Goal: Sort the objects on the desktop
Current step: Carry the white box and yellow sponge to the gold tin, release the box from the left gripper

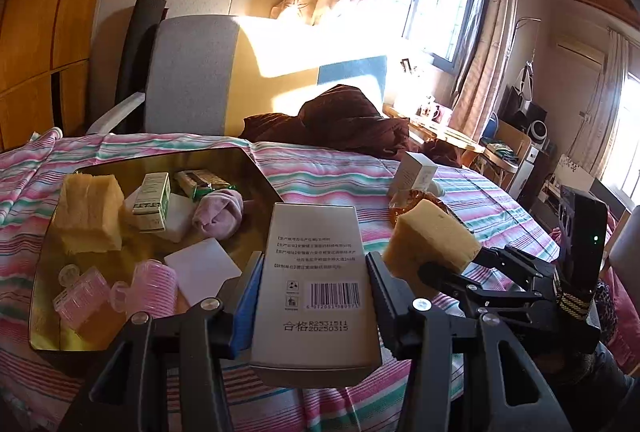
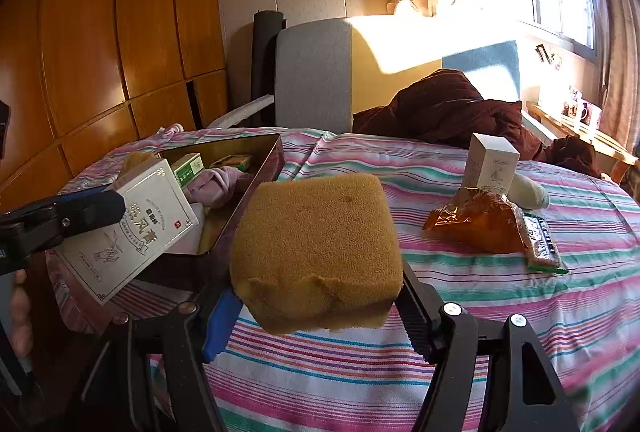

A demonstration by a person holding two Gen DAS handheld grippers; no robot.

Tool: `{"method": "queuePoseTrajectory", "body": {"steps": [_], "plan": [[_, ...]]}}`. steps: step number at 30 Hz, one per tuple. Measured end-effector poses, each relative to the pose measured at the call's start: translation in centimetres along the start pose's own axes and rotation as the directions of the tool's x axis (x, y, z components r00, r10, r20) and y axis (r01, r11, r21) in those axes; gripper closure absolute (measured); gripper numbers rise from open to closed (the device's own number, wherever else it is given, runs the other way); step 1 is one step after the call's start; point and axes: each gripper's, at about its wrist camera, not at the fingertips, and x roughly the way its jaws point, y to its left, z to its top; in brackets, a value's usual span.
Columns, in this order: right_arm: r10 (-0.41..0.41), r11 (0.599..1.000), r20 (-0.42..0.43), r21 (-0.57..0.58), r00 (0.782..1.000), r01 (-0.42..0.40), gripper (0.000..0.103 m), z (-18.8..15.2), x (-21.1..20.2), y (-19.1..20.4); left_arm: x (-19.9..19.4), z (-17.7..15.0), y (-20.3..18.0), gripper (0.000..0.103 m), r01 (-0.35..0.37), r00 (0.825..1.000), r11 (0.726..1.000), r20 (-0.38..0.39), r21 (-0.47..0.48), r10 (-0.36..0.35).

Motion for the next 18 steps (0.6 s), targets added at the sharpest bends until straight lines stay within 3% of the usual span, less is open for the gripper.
{"method": "queuePoseTrajectory", "body": {"steps": [8,18], "plan": [[0.018,1.000,-0.004,-0.004,1.000,-0.019,0.032,0.0,0.0,0.3,-2.0,0.5,3.1,0.052,-0.116,0.993,0.993,0.023,-0.003,0.116],[0.141,0.984,-0.004,-0.107,0.990,-0.140,0.032,2.1,1.7,5.2,-4.5,0.1,10.9,0.052,-0.281,0.957,0.949,0.036,-0.143,0.289]]}}
